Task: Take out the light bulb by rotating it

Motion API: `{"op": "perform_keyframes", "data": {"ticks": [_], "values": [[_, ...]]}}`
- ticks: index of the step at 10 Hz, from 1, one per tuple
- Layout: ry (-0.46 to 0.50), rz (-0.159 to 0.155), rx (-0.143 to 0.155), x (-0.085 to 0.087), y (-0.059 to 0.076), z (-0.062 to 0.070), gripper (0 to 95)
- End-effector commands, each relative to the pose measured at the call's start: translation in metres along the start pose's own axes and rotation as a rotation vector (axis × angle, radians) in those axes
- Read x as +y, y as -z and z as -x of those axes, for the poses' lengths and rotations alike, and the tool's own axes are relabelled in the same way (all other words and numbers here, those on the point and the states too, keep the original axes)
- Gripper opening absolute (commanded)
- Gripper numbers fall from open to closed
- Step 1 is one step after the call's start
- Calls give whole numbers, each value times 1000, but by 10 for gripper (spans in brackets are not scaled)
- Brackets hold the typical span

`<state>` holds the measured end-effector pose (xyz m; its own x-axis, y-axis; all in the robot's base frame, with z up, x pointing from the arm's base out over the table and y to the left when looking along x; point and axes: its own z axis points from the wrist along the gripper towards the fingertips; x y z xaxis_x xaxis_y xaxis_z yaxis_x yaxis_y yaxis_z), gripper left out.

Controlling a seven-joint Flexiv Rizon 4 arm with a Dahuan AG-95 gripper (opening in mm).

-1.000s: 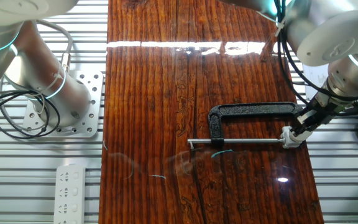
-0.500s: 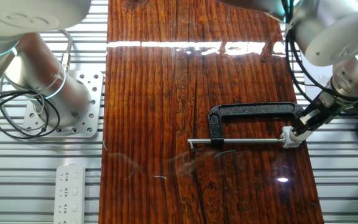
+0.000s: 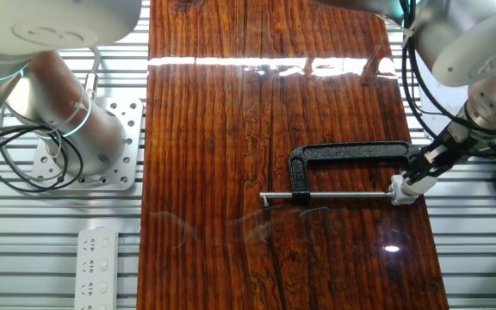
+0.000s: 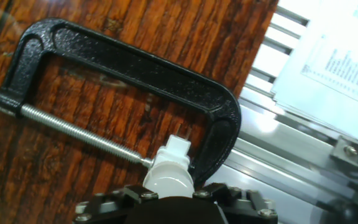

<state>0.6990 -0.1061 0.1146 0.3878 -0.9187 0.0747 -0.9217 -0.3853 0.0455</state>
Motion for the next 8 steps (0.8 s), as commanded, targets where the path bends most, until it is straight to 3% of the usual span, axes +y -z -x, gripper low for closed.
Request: {"op": "perform_keyframes", "data": {"ticks": [1, 2, 4, 5, 8], "values": [[-174, -1, 17, -1, 3, -2, 950], [-334, 0, 31, 0, 4, -4, 760], [-681, 10, 36, 2, 6, -10, 760], [-791, 21, 39, 3, 7, -13, 760], [-882, 28, 31, 6, 9, -18, 760]]}}
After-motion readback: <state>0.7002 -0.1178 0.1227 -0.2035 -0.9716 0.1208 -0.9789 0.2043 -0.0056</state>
